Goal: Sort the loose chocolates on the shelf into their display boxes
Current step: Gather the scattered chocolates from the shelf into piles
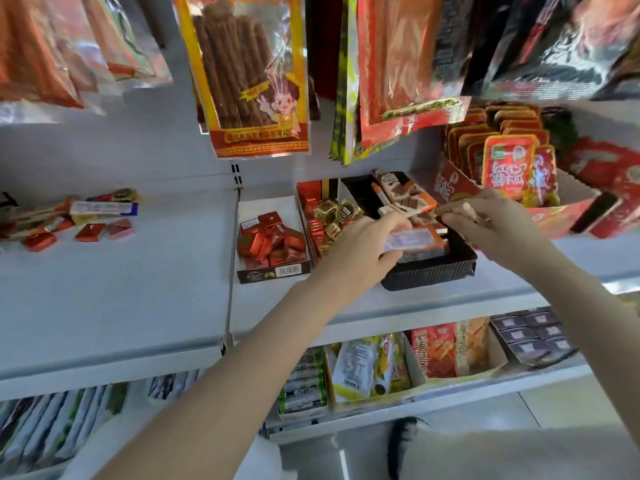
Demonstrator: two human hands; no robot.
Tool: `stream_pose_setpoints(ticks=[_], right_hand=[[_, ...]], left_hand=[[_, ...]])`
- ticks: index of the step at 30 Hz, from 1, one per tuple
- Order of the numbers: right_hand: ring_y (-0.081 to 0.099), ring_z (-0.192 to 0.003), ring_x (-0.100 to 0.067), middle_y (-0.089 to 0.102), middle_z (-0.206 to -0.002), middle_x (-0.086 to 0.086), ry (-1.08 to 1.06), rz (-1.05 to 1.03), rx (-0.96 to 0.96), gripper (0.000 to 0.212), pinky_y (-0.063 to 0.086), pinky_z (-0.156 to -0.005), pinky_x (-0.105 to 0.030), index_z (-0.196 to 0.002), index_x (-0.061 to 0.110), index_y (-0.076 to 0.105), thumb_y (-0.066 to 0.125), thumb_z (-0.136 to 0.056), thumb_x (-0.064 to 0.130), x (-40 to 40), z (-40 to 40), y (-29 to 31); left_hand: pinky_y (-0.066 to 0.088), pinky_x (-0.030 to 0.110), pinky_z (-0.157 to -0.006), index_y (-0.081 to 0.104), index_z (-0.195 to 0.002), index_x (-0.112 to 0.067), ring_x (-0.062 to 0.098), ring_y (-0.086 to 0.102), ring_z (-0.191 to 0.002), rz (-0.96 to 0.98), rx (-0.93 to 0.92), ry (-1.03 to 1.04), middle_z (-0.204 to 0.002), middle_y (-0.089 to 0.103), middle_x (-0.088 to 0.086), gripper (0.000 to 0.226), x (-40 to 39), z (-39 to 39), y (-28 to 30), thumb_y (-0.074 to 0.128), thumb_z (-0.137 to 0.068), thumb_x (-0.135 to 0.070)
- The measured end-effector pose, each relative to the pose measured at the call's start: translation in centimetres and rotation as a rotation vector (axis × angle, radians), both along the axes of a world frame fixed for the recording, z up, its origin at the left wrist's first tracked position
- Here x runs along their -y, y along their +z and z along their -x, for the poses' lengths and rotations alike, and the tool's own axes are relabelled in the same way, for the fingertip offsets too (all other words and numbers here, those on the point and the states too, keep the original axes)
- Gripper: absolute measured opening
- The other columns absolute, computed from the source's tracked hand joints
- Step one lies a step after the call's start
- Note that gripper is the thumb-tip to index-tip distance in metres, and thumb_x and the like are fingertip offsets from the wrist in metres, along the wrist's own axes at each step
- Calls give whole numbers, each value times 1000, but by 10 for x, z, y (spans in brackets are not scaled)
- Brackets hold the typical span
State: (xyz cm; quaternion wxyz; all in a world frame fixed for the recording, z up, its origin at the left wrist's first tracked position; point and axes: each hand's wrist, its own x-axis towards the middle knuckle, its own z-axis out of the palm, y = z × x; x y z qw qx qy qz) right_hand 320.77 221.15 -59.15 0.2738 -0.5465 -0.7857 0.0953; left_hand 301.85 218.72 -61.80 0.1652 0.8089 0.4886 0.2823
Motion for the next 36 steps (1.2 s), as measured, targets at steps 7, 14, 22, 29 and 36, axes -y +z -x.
stream_pose_setpoints(ticks=[7,14,22,29,36], right_hand=[[58,-75,-27,57,-93,-21,47,120,-328,17,50,-64,-28,-101,20,67,56,-88,17,-3,6,7],[60,-83,-45,67,-87,-24,-46,49,-487,12,51,-77,-55,-89,22,67,65,-82,13,-2,15,14],[61,-70,-15,65,-77,-7,-57,254,-544,10,48,-63,-28,-91,15,68,62,-84,10,-6,2,7],[51,-68,-9,51,-97,-1,1,109,-86,31,34,-57,-6,-114,20,61,64,-83,17,-11,23,-10],[57,-88,-23,58,-108,-9,92,148,78,49,37,-75,-24,-131,19,48,62,-85,16,-9,38,-11]], left_hand=[[20,33,-111,60,-101,-11,23,56,-104,-76,-78,18,-102,67,5,16,-11,-15,-9,56,-88,-17],[20,31,-100,61,-98,-17,20,52,-103,-183,-126,84,-105,62,-1,13,-14,-24,-16,55,-87,-21],[19,33,-104,68,-95,-19,20,47,-112,-104,-101,147,-119,54,-2,15,-16,-24,-14,57,-85,-17],[27,36,-101,61,-94,-12,25,51,-107,-133,-25,189,-112,55,5,13,-10,-16,-8,58,-82,-9],[30,34,-93,63,-94,-16,20,50,-104,-148,-57,310,-108,56,1,15,0,18,-8,51,-85,-12]])
